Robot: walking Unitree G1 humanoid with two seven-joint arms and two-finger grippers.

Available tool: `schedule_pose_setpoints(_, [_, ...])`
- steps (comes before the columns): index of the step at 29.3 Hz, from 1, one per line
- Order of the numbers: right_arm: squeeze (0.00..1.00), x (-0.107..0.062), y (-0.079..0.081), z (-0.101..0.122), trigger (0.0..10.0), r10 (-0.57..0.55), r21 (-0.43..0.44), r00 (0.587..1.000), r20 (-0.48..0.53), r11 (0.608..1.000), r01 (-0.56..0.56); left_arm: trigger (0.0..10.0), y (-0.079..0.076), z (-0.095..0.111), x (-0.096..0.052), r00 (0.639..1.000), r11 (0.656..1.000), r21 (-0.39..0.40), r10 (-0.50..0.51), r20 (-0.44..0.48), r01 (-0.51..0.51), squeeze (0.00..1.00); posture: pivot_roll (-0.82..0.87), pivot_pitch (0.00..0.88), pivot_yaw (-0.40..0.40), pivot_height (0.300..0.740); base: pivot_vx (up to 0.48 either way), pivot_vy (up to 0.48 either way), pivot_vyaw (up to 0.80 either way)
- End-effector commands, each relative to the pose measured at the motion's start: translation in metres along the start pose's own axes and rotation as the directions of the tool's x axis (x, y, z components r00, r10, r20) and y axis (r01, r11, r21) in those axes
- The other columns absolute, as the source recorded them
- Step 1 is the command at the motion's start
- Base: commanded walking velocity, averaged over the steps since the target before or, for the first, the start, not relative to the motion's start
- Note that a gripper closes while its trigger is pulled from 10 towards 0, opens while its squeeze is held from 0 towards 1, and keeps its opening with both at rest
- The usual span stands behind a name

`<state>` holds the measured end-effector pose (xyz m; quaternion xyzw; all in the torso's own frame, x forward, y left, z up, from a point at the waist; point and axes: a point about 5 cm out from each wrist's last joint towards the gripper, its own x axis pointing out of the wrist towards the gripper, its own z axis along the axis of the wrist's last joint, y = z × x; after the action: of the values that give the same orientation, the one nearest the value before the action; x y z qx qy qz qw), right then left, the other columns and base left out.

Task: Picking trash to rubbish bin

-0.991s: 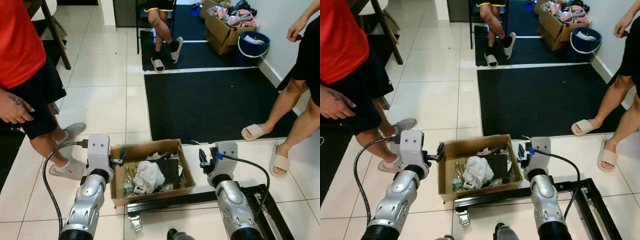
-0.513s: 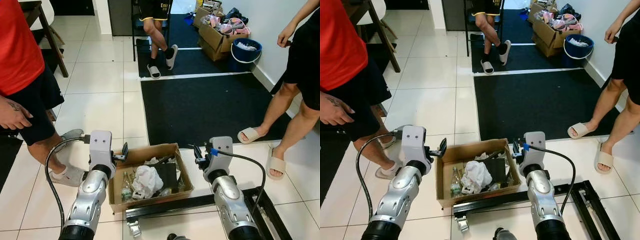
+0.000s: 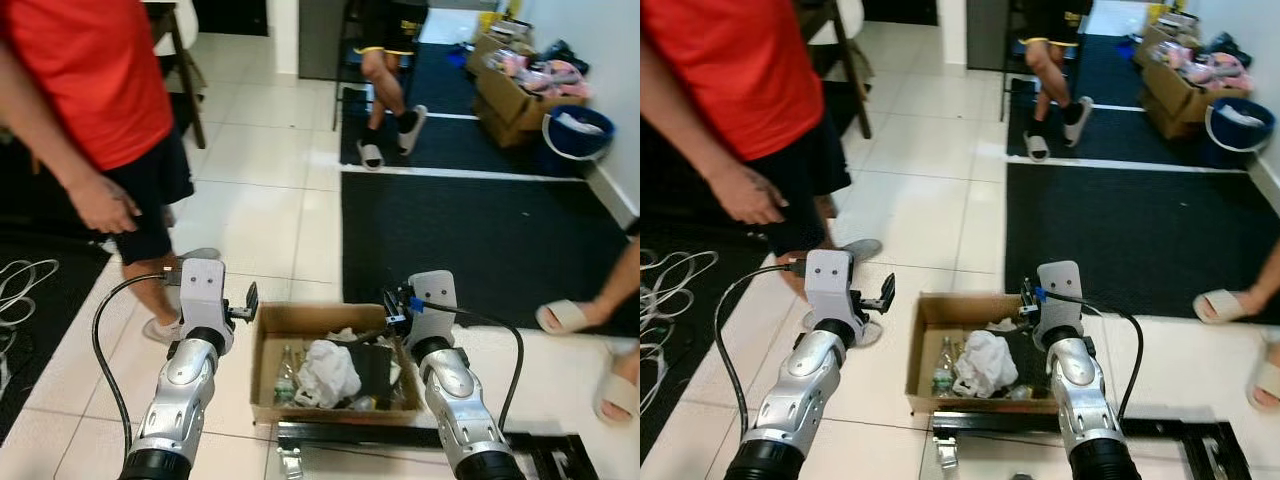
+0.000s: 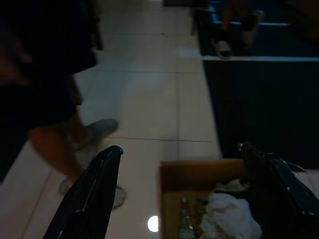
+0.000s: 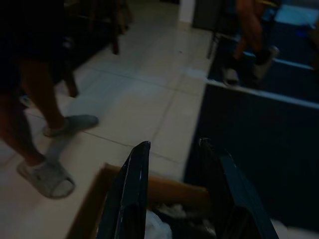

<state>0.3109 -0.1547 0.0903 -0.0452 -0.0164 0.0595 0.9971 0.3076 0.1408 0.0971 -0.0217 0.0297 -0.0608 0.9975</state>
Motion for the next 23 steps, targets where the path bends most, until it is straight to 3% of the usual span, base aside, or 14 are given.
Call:
schedule_pose_setpoints(1, [0.00,-0.0035,0.0044,-0.0044,10.0,0.009,-0.010,1.000,-0.020,1.000,-0.009,10.0,-0.0009,-0.0051,-0.0027,1.000,1.000,-0.011,0.007,-0.010,-0.008,0.00,-0.01,0.084,-0.022,0.740,0.000,0.000,0.80])
schedule_pose_setpoints(23, [0.00,-0.0053,0.0100,-0.0041,10.0,0.022,-0.032,1.000,-0.020,0.999,-0.023,10.0,0.0015,-0.0056,-0.0042,1.000,1.000,-0.011,0.011,-0.013,-0.011,0.00,-0.01,0.091,-0.022,0.740,0.000,0.000,0.80])
